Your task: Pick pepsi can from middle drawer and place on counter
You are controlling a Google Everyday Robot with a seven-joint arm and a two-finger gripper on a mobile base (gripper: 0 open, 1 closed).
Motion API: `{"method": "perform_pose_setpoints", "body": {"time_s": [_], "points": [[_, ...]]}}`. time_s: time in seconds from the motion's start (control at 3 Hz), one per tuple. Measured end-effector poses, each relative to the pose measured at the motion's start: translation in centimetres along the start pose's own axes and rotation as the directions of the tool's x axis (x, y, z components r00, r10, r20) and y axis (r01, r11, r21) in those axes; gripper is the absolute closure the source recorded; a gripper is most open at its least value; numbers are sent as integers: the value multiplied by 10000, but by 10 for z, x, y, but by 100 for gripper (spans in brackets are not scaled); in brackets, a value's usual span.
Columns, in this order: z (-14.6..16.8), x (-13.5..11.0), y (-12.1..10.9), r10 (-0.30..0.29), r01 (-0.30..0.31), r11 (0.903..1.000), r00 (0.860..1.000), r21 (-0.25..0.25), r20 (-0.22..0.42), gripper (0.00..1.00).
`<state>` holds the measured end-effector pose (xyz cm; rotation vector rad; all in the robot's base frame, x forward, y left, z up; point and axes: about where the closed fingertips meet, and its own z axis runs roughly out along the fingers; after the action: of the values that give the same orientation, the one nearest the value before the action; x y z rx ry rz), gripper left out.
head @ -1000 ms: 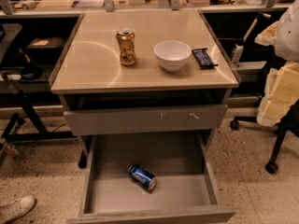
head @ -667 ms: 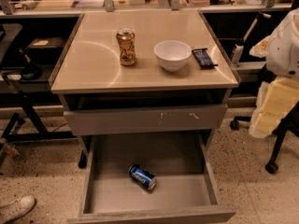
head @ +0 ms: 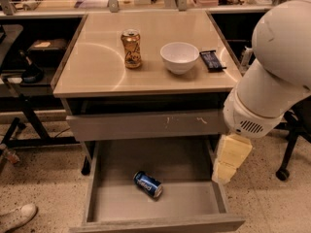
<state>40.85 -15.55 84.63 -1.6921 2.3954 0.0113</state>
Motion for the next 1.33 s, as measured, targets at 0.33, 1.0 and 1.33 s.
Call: {"method": "perform_pose_setpoints", "body": {"time_s": [0.33, 1.0, 1.33], "points": [[0, 0, 0, 1, -1, 10000, 10000, -4, 3, 0], [78, -44, 25, 480, -398, 9943, 9955, -990, 820, 0], [121, -68, 25, 1065, -946, 9895, 9884, -1097, 1079, 0]]}}
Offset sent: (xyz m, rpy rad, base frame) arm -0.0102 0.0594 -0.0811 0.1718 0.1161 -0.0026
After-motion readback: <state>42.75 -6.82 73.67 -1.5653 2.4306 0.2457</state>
